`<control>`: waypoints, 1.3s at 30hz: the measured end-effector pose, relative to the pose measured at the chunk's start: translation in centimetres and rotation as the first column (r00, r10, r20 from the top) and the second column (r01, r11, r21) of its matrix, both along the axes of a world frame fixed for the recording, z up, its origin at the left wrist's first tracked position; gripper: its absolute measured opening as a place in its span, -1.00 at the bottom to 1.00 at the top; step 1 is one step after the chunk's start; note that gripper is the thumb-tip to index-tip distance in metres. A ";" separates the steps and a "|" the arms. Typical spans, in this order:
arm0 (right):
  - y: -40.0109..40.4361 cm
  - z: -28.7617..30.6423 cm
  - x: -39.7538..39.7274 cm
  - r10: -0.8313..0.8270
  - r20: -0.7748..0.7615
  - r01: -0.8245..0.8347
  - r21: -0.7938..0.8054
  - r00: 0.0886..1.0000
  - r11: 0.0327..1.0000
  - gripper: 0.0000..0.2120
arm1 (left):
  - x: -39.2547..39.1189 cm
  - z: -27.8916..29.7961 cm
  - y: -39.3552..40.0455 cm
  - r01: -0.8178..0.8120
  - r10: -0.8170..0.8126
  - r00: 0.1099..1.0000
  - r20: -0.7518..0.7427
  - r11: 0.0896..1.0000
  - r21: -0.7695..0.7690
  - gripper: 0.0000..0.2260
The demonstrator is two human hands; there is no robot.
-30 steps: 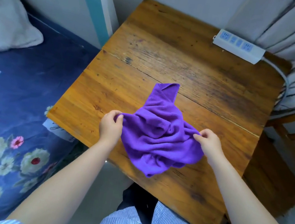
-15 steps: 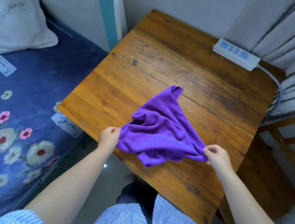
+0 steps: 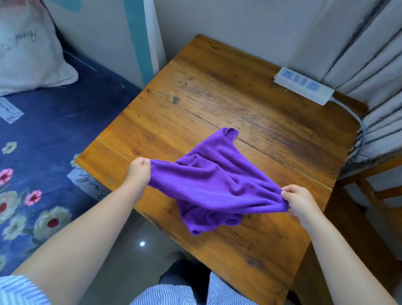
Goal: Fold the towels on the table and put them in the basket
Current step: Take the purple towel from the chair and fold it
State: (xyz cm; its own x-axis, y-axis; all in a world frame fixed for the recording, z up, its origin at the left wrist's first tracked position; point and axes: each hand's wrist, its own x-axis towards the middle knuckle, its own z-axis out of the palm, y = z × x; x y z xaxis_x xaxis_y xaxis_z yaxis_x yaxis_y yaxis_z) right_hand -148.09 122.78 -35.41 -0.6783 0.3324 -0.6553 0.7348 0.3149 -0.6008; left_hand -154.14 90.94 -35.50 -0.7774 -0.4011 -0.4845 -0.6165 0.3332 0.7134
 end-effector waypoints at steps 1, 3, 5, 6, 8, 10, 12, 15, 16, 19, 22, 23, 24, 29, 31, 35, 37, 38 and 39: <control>0.2 0.3 -0.3 0.046 0.031 -0.046 0.006 0.998 0.999 -0.74 | -0.7 0.5 0.1 -0.006 0.006 1.000 0.005 1.000 0.021 -0.77; 0.5 1.2 -0.6 0.123 0.064 -0.123 -0.001 0.990 0.992 -0.79 | -1.7 1.5 0.1 0.075 -0.075 0.994 0.077 0.997 -0.001 -0.77; 0.5 1.9 -0.6 0.180 0.068 -0.179 -0.007 0.981 0.984 -0.83 | -2.4 2.1 -0.2 0.186 -0.164 0.963 0.212 0.978 -0.088 -0.68; 0.5 2.1 -0.6 0.195 0.072 -0.196 0.001 0.978 0.981 -0.85 | -2.6 2.4 -0.5 0.238 -0.190 0.938 0.291 0.961 -0.140 -0.65; 0.3 2.3 -0.9 0.198 0.071 -0.200 0.030 0.978 0.979 -0.86 | -3.2 3.0 -0.9 0.318 -0.217 0.894 0.392 0.924 -0.212 -0.65; -0.2 2.5 -1.7 0.181 0.042 -0.184 0.072 0.983 0.980 -0.85 | -4.0 3.4 -0.9 0.332 -0.223 0.881 0.418 0.920 -0.210 -0.68; -0.9 3.0 -3.2 0.103 -0.026 -0.102 0.057 0.994 0.993 -0.76 | -5.3 4.2 -0.5 0.248 -0.198 0.908 0.369 0.964 -0.094 -0.70; -2.2 5.0 -6.9 -0.056 -0.227 0.057 -0.003 0.972 0.998 -0.68 | -8.8 6.6 0.6 0.016 -0.046 0.984 0.173 0.985 0.170 -0.74; -2.7 6.3 -8.5 -0.108 -0.306 0.109 -0.014 0.946 0.994 -0.71 | -10.4 7.7 1.0 -0.023 0.006 0.997 0.076 0.972 0.234 -0.78; -3.8 11.7 -13.7 -0.224 -0.542 0.295 0.047 0.810 0.954 -0.87 | -15.1 12.0 1.9 -0.032 0.120 0.972 -0.204 0.920 0.390 -0.75; -3.4 17.2 -17.8 -0.151 -0.729 0.448 0.232 0.668 0.863 -0.79 | -19.6 16.4 2.0 -0.016 0.220 0.890 -0.399 0.890 0.455 -0.71; -3.3 18.8 -18.6 -0.147 -0.759 0.494 0.252 0.634 0.832 -0.77 | -20.9 17.6 1.8 -0.024 0.250 0.861 -0.444 0.890 0.455 -0.71; -3.3 20.4 -19.4 -0.154 -0.783 0.533 0.251 0.603 0.808 -0.76 | -22.1 19.1 1.5 -0.033 0.276 0.835 -0.476 0.889 0.456 -0.71; -4.1 25.4 -21.1 -0.155 -0.834 0.567 0.213 0.530 0.795 -0.75 | -24.5 23.4 0.1 -0.014 0.281 0.768 -0.575 0.905 0.424 -0.69; -4.7 25.2 -21.0 -0.159 -0.812 0.566 0.237 0.562 0.790 -0.75 | -24.5 23.1 -0.9 -0.029 0.297 0.794 -0.531 0.890 0.454 -0.73; -5.9 21.5 -19.0 -0.222 -0.670 0.528 0.295 0.709 0.796 -0.78 | -24.1 19.0 -3.5 0.092 -0.018 0.954 -0.300 0.968 0.233 -0.78; -6.9 18.4 -17.1 -0.239 -0.541 0.470 0.341 0.806 0.814 -0.76 | -23.1 16.4 -4.6 0.345 -0.340 0.937 -0.075 0.936 0.068 -0.79; -7.4 16.9 -16.1 -0.222 -0.468 0.421 0.377 0.855 0.825 -0.70 | -22.5 15.1 -5.1 0.452 -0.452 0.892 0.024 0.892 0.007 -0.76; -8.2 15.1 -14.9 -0.200 -0.388 0.364 0.412 0.899 0.836 -0.69 | -21.9 13.5 -5.6 0.535 -0.529 0.843 0.099 0.843 -0.052 -0.74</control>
